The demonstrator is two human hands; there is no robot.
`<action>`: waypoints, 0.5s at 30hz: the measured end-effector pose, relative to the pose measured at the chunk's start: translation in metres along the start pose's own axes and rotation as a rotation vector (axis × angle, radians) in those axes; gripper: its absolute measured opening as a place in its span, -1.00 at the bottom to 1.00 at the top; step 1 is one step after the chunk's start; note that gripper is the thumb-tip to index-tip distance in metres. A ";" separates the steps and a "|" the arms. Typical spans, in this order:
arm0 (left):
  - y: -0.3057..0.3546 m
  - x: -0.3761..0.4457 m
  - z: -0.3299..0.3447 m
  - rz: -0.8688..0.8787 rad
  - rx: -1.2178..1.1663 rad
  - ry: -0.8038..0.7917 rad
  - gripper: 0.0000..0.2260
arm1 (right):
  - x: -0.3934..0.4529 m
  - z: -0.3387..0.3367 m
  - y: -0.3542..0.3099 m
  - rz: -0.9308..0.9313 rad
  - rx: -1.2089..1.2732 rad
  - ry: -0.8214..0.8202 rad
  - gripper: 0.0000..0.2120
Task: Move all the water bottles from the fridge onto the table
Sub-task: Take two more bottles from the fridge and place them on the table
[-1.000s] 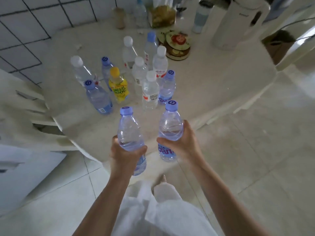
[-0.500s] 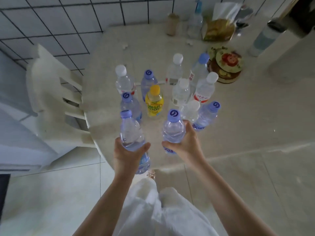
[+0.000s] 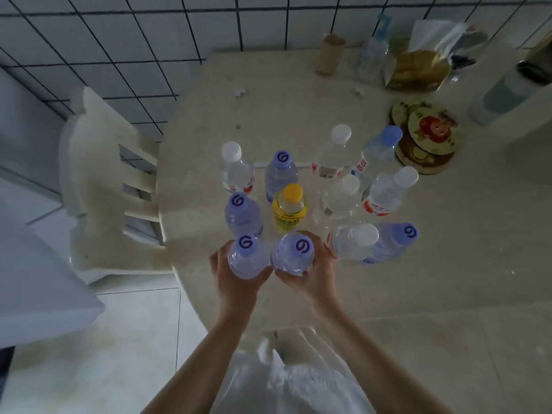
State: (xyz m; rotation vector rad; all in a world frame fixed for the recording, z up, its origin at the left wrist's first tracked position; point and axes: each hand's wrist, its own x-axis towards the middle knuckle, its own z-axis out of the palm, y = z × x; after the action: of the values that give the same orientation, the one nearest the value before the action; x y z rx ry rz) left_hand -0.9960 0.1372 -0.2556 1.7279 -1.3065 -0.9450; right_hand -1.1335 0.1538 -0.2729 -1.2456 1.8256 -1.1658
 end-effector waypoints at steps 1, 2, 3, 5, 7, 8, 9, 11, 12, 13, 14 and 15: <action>-0.004 0.001 0.001 -0.012 0.025 -0.003 -0.32 | 0.001 0.001 0.002 0.005 -0.006 0.014 -0.48; -0.007 0.002 0.002 -0.023 0.045 -0.004 -0.33 | 0.002 0.001 0.003 0.012 -0.008 0.018 -0.47; -0.010 0.002 0.003 -0.043 0.051 -0.012 -0.34 | 0.003 0.002 0.005 0.022 -0.011 0.018 -0.46; -0.017 0.004 0.006 -0.057 0.041 -0.009 -0.34 | 0.003 0.005 0.010 0.029 -0.035 0.024 -0.46; -0.020 0.005 0.008 -0.044 0.033 -0.001 -0.33 | 0.003 0.006 0.012 0.024 -0.064 0.057 -0.47; -0.022 0.006 0.009 -0.022 0.041 -0.003 -0.31 | 0.003 0.006 0.012 0.031 -0.073 0.066 -0.48; -0.024 0.007 0.009 -0.006 0.054 -0.009 -0.29 | 0.004 0.006 0.012 0.031 -0.077 0.064 -0.48; -0.028 0.008 0.008 0.030 0.081 -0.024 -0.27 | 0.005 0.006 0.013 0.016 -0.106 0.054 -0.47; -0.029 0.009 0.008 0.040 0.080 -0.026 -0.27 | 0.006 0.005 0.011 0.006 -0.116 0.051 -0.48; -0.031 0.010 0.007 0.047 0.081 -0.026 -0.26 | 0.006 0.005 0.011 -0.003 -0.119 0.052 -0.48; -0.033 0.011 0.008 0.061 0.086 -0.023 -0.26 | 0.007 0.005 0.009 -0.004 -0.116 0.052 -0.48; -0.037 0.013 0.007 0.069 0.089 -0.027 -0.27 | 0.008 0.004 0.008 -0.003 -0.108 0.049 -0.49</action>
State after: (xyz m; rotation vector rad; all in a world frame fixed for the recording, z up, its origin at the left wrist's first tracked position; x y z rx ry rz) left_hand -0.9848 0.1306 -0.2931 1.7310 -1.4354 -0.8857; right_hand -1.1356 0.1462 -0.2819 -1.2900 1.9467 -1.1211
